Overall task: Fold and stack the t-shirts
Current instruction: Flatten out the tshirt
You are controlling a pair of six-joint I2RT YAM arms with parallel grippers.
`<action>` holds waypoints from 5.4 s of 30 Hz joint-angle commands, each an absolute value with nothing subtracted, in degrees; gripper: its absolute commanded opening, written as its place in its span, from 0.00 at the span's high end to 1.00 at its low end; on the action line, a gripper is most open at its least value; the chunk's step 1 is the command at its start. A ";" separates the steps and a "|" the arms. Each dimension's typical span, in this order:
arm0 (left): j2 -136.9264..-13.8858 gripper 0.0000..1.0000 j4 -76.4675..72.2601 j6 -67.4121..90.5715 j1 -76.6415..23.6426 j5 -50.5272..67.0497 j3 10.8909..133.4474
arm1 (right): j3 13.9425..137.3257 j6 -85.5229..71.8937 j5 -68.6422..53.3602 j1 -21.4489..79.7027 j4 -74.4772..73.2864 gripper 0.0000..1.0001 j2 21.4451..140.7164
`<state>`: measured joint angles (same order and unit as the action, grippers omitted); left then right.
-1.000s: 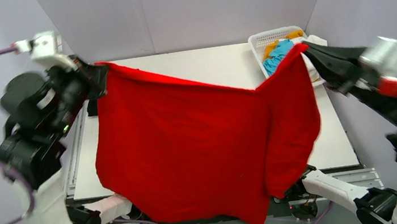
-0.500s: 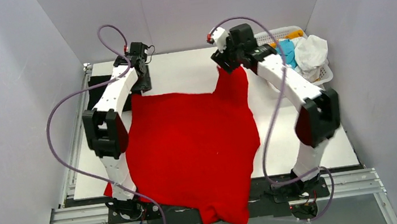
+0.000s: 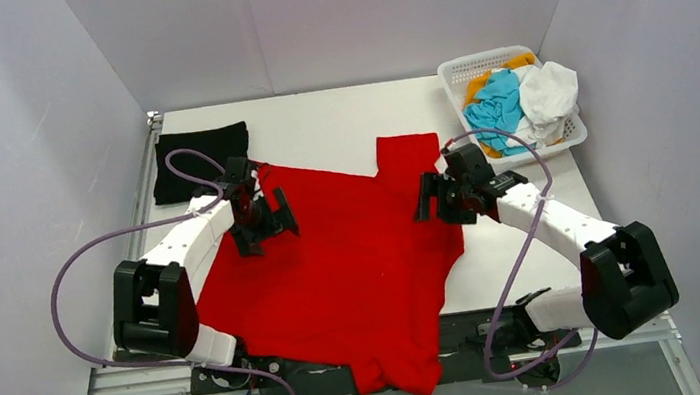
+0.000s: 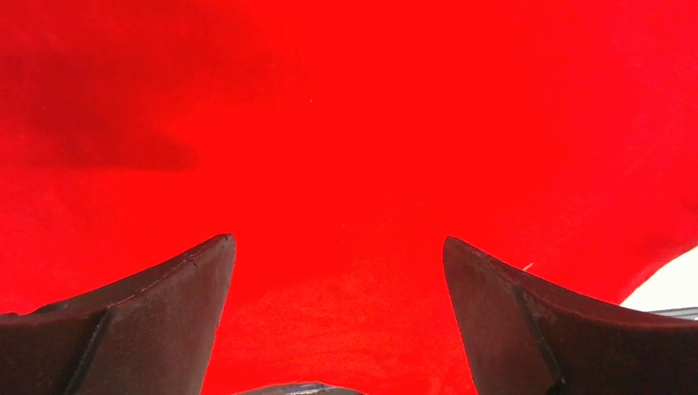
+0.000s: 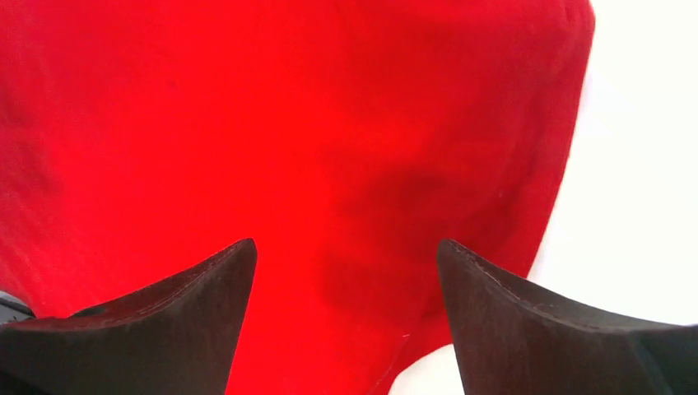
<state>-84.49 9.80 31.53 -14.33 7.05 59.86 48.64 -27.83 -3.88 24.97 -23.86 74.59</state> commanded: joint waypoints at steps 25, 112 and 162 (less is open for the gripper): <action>-109.74 0.02 6.98 38.15 -11.87 10.49 69.72 | 63.08 -30.47 3.41 7.71 -20.34 0.08 99.82; -116.70 0.02 16.02 36.19 -10.37 10.43 89.86 | 146.01 -27.77 -8.45 10.96 -32.30 0.25 149.36; -78.90 0.02 4.18 37.01 -10.28 14.96 47.00 | 39.99 -40.02 -9.36 23.47 -10.24 0.08 79.59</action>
<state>-78.46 -1.02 37.10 -10.59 15.40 47.48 40.82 -39.09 -7.75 23.53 -12.40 78.94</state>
